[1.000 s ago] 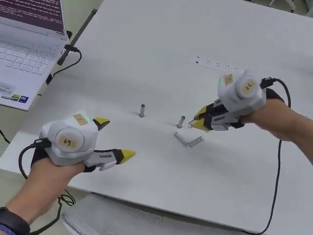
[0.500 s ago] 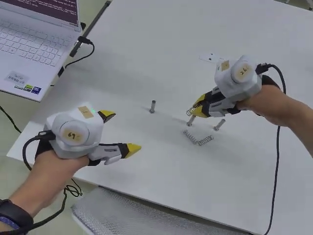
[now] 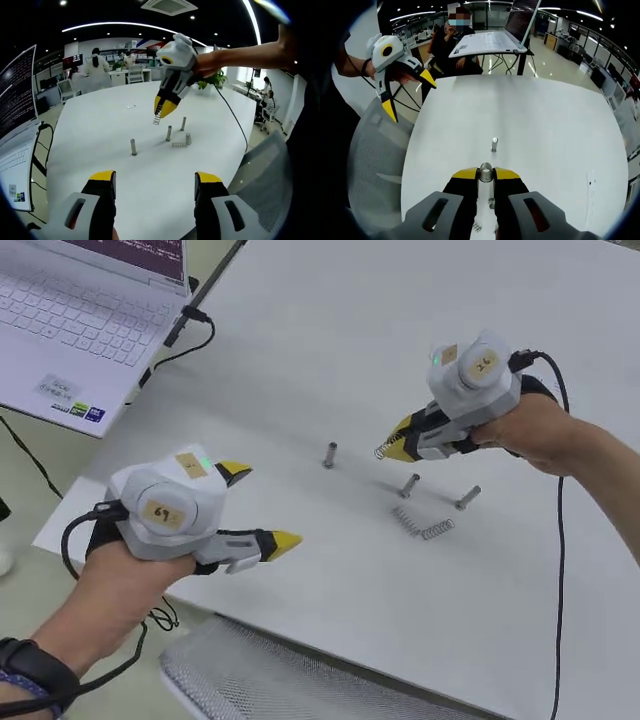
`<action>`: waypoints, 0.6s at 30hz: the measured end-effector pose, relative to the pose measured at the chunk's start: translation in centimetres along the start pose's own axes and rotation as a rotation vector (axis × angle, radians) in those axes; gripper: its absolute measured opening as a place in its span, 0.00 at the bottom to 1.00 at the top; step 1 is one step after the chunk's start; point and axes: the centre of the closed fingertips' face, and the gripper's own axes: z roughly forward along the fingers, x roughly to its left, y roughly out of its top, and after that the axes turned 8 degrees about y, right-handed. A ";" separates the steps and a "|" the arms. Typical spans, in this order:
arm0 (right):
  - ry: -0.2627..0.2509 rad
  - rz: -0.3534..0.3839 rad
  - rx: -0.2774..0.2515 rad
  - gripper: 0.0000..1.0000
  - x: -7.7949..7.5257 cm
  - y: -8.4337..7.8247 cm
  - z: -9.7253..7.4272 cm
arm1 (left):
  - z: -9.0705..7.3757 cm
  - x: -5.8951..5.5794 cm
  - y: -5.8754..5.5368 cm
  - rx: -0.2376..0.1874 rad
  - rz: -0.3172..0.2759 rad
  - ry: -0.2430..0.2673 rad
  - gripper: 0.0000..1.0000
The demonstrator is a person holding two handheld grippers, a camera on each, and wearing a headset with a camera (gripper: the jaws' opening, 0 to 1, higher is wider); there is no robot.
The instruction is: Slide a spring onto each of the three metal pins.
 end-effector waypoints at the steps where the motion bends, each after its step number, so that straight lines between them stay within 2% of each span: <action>1: 0.002 -0.003 -0.001 0.09 -0.1 0.2 0.1 | 0.0 0.0 0.0 0.000 0.000 -0.001 0.59; 12: 0.023 -0.049 0.010 0.09 -1.3 2.5 1.8 | 0.4 -0.2 0.7 -0.007 -0.003 0.000 0.59; 16: 0.032 -0.059 0.021 0.09 -1.6 2.8 2.3 | 0.6 -0.1 1.1 -0.014 -0.006 0.001 0.59; 18: 0.034 -0.076 0.046 0.09 -1.8 2.6 2.6 | 0.6 -0.1 1.3 -0.016 -0.006 0.001 0.59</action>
